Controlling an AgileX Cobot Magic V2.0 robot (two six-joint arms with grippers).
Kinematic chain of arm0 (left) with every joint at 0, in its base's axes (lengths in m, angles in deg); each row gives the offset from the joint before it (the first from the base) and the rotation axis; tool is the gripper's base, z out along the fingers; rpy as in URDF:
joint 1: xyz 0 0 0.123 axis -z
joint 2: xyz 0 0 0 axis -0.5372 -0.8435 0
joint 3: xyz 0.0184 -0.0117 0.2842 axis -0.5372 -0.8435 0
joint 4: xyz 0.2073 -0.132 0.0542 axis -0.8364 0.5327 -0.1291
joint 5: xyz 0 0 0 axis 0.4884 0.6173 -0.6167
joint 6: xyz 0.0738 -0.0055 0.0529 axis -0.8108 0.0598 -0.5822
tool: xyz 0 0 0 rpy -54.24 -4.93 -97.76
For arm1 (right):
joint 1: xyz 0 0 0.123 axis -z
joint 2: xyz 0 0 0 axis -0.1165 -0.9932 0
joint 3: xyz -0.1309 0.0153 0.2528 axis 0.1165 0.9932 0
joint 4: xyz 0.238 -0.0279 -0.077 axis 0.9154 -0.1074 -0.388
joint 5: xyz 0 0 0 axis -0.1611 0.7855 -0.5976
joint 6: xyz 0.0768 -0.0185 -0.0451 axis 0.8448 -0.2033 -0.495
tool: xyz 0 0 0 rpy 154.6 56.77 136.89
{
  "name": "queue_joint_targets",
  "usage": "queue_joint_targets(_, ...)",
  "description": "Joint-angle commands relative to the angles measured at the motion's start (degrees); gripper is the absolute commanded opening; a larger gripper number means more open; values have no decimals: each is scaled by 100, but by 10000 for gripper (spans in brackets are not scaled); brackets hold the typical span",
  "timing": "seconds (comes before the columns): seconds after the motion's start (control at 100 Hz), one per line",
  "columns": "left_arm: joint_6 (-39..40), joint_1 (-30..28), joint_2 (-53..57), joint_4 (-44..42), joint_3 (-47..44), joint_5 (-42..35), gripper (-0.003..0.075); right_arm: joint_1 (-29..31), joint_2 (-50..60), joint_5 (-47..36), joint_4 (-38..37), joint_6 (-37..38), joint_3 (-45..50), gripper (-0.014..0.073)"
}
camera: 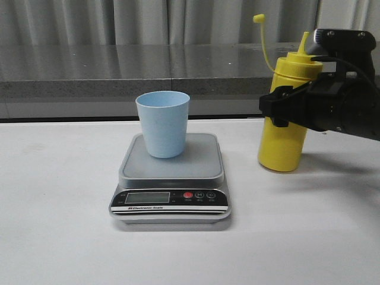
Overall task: Pour seasoning into cup on scale with both arms
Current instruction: 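Lower the yellow bottle onto the table beside the scale, then open the right gripper and withdraw it from the bottle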
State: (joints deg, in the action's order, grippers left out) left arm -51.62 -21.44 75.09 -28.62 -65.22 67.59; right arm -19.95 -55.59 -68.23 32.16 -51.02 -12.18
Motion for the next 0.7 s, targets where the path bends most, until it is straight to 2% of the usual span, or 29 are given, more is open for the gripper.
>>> queue_joint_targets(0.0, 50, -4, -55, 66, 143, -411, -20, 23, 265, -285, 49, -313, -97, 638)
queue_joint_targets(0.41, 50, -4, -55, 66, 143, -411, -20, 17, 943, 677, -264, -430, -33, 646)
queue_joint_targets(0.69, 50, -4, -55, 66, 143, -411, -20, 17, 1797, 919, -155, -430, 753, 646)
